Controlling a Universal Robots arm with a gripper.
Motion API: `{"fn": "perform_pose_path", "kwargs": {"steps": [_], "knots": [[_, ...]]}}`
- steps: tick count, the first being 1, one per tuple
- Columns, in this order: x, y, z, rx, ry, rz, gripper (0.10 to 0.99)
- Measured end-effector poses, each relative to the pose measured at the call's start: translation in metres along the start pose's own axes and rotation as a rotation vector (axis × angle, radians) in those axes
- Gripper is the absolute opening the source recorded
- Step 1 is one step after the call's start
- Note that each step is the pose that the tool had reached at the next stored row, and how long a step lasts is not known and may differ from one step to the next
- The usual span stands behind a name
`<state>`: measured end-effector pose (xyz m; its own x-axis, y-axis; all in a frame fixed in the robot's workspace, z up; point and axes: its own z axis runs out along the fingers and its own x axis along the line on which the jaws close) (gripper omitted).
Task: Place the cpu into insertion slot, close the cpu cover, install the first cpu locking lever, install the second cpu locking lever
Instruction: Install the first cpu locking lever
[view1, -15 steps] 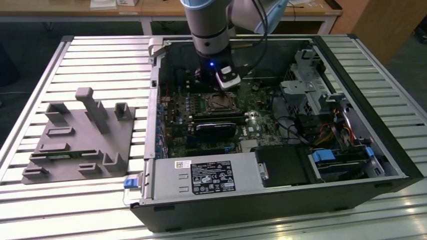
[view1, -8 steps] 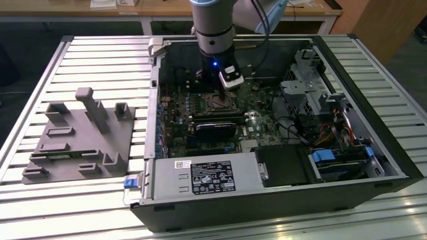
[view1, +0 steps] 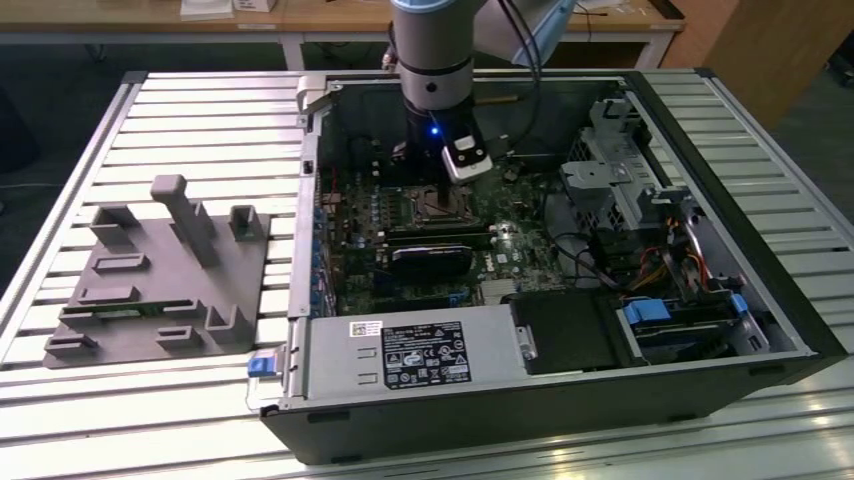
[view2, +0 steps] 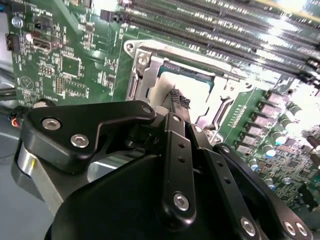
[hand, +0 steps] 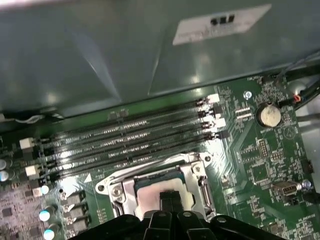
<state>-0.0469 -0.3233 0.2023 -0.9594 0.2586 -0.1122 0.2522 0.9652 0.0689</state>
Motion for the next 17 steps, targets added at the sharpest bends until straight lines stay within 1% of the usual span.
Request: {"fn": "perform_pose_path", "kwargs": {"steps": [3, 9, 11, 17], "knots": [[-0.0009, -0.0020, 0.0002, 0.004, 0.0033, 0.000, 0.106], [-0.0010, -0.0022, 0.0000, 0.004, 0.0035, 0.000, 0.106], [-0.0013, -0.0020, -0.0030, 0.004, 0.0035, 0.000, 0.106], [-0.0028, -0.0011, -0.0163, 0.004, 0.0036, 0.000, 0.106]]}}
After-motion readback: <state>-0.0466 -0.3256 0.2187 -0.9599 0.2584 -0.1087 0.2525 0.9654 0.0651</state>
